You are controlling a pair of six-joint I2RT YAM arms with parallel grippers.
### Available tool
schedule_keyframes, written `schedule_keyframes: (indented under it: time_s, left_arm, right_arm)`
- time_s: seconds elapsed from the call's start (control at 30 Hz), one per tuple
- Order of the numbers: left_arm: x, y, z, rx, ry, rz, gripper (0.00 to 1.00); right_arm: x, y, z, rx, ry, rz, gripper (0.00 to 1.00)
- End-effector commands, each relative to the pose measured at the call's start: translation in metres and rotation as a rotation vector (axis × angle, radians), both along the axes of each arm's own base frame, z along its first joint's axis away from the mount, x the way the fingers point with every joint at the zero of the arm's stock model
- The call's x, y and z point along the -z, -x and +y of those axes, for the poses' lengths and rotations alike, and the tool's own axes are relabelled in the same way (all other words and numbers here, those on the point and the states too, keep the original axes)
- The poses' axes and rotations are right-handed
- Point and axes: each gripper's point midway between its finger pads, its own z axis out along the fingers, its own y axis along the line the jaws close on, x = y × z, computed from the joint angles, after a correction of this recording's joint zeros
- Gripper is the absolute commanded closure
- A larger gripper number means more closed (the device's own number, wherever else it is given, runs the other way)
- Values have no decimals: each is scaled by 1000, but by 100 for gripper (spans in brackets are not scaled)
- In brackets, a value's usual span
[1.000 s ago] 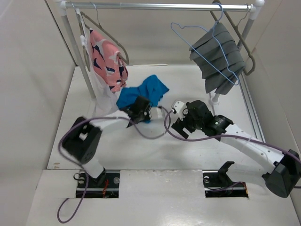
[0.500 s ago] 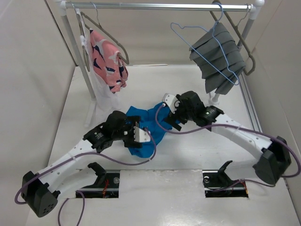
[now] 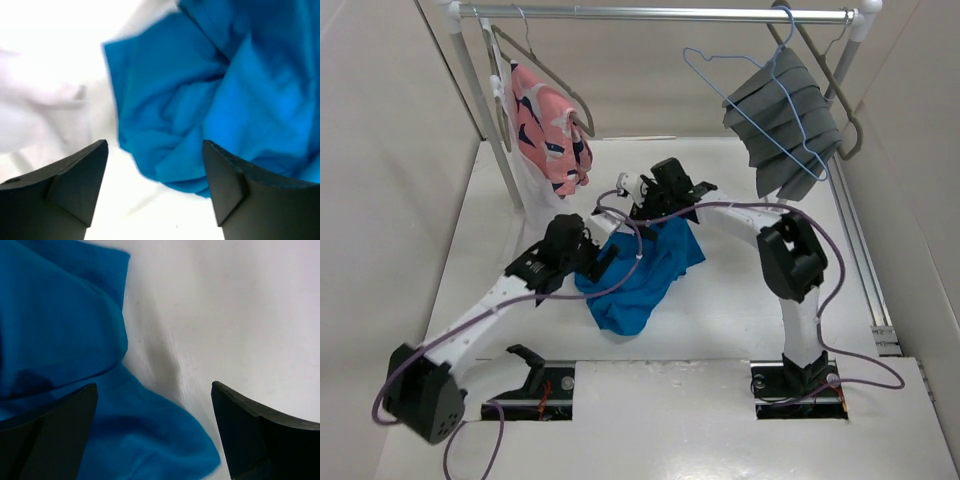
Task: Place the t-shirt on the hanger
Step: Move the tshirt to the center of the board
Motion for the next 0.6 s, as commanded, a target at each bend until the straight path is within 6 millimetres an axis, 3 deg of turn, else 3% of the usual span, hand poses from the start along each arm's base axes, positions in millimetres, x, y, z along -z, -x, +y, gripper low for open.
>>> schedule_keyframes:
  time_s: [0.0,0.03,0.07,0.1,0.17,0.2,0.23,0.27,0.33,0.37,0.47,0.5,0.57]
  left_arm:
    - [-40,4,6,-71,134,-149,24]
    - [-43,7,9,-64,138,-170,22]
    - [-55,10,9,-49,164,-219,20]
    - [-51,13,11,-49,168,-225,20]
    - [-55,16,11,-36,182,-253,17]
    - [-52,17,10,-22,181,-254,16]
    - [-52,16,10,-15,172,-259,16]
    - [-55,15,9,-15,178,-270,16]
    - [-62,10,14,-42,165,-302,16]
    - [-62,6,17,-55,149,-311,16]
    - [-85,-5,21,-107,173,-386,16]
    - [-94,-7,19,-113,195,-406,16]
    - [-112,-7,10,-80,255,-444,16]
  right_arm:
    - [7,-6,16,-88,-48,26,0]
    - [20,-2,20,-105,-31,40,0]
    - [20,3,27,-121,-30,40,0]
    - [28,4,26,-120,-22,53,0]
    - [42,14,29,-135,-3,79,20]
    - [41,13,30,-135,-8,72,38]
    - [47,16,28,-126,-7,89,87]
    - [28,13,25,-101,-16,58,100]
    - [10,13,15,-57,-17,10,100]
    - [-29,17,14,-47,-54,-52,100]
    - [-83,33,0,-5,-28,-150,100]
    - [-126,47,-3,-14,-64,-226,100]
    - [-158,58,-19,23,-71,-281,100]
